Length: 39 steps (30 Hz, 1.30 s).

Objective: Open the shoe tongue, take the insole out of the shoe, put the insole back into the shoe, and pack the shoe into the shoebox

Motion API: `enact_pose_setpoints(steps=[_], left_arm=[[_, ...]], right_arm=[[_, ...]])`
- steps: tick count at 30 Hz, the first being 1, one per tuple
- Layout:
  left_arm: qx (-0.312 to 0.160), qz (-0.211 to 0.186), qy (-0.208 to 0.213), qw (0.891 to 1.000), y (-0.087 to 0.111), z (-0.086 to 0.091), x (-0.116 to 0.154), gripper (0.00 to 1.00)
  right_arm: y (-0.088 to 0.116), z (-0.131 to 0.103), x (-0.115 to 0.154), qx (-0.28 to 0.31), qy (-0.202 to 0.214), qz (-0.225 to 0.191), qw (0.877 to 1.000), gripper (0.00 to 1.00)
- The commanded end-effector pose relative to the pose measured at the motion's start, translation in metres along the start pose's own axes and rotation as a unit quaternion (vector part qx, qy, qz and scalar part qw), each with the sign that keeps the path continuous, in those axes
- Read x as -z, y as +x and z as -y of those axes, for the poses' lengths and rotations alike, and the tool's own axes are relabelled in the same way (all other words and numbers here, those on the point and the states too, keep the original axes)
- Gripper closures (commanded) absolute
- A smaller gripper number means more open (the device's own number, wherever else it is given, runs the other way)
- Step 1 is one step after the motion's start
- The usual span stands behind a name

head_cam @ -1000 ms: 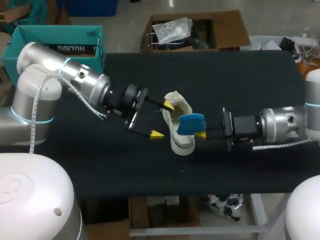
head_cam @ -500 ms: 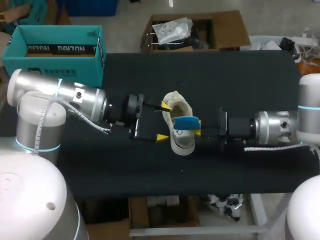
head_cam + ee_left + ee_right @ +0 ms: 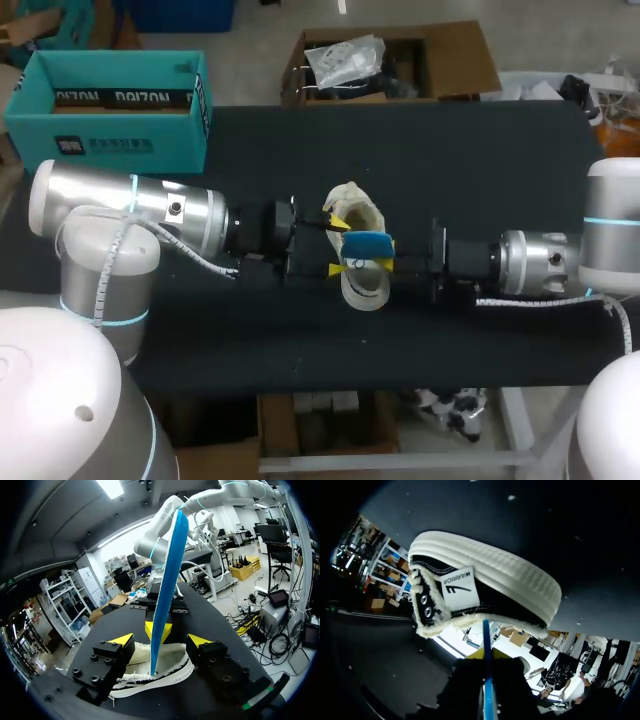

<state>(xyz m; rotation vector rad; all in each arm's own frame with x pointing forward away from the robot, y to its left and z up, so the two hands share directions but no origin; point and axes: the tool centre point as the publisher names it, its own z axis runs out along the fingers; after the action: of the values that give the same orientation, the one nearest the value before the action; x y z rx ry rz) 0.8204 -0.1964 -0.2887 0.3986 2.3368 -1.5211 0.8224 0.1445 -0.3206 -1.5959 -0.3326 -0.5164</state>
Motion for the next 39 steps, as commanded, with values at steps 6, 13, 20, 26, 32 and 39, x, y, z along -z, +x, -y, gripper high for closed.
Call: enact_pose_setpoints(steps=[6,13,20,26,32,39], left_arm=[[0.009,-0.028,-0.003,1.000,-0.014,-0.023,-0.021,0.35],[0.011,-0.032,-0.002,0.999,-0.018,-0.029,-0.023,0.38],[0.010,-0.039,0.003,0.999,-0.020,-0.033,-0.025,0.52],[0.010,-0.044,0.001,0.999,-0.018,-0.034,-0.028,0.59],[0.006,-0.051,0.002,0.999,-0.017,-0.036,-0.030,0.68],[-0.006,-0.056,-0.003,0.998,-0.017,-0.040,-0.030,1.00]], right_arm=[[0.000,0.001,0.001,0.003,0.001,-0.004,1.000,1.00],[-0.001,-0.008,0.002,0.006,-0.001,-0.016,1.000,1.00],[0.001,-0.010,0.001,0.010,-0.002,-0.018,1.000,1.00],[0.003,-0.011,-0.002,0.011,-0.002,-0.020,1.000,1.00],[0.005,-0.012,-0.003,0.012,-0.001,-0.021,1.000,1.00],[0.005,-0.011,-0.004,0.012,-0.004,-0.020,1.000,1.00]])
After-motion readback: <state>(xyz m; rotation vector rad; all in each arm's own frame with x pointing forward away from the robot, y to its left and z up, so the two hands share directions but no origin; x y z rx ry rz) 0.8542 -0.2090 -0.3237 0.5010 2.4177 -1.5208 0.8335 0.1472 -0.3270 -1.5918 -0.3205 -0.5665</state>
